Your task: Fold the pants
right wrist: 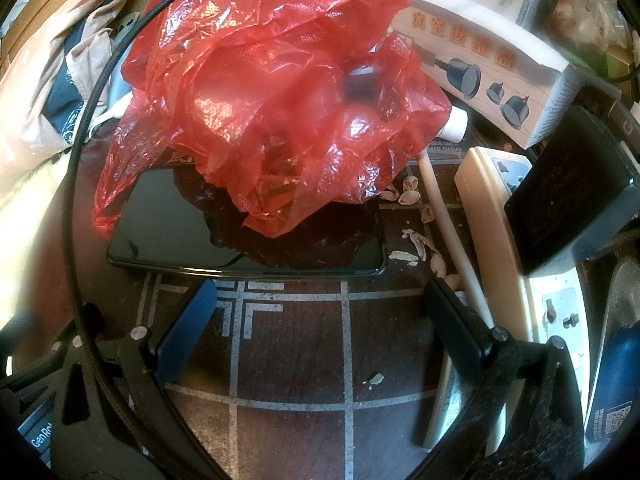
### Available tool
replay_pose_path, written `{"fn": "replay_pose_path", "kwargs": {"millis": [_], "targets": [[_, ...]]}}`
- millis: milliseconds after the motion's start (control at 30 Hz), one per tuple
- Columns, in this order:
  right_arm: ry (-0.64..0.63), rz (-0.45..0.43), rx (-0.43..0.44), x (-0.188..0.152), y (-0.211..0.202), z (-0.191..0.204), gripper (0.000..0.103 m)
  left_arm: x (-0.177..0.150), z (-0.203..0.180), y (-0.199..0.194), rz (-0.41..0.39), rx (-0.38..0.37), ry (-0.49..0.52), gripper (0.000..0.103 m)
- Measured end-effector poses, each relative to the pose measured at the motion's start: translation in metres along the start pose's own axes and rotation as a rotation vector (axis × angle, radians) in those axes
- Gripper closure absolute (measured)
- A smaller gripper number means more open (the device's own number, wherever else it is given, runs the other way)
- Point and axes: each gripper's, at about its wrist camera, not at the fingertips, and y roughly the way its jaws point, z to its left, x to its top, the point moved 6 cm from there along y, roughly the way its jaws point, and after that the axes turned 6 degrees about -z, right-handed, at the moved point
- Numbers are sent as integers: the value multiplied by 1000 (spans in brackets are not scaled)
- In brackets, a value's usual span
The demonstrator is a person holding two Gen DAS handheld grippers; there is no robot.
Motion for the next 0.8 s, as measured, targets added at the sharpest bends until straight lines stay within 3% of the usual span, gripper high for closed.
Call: {"fn": "replay_pose_path", "kwargs": {"millis": [800], "targets": [[0, 0, -2, 1, 2, 3, 0, 0, 0, 0, -1, 1, 0, 0]]}}
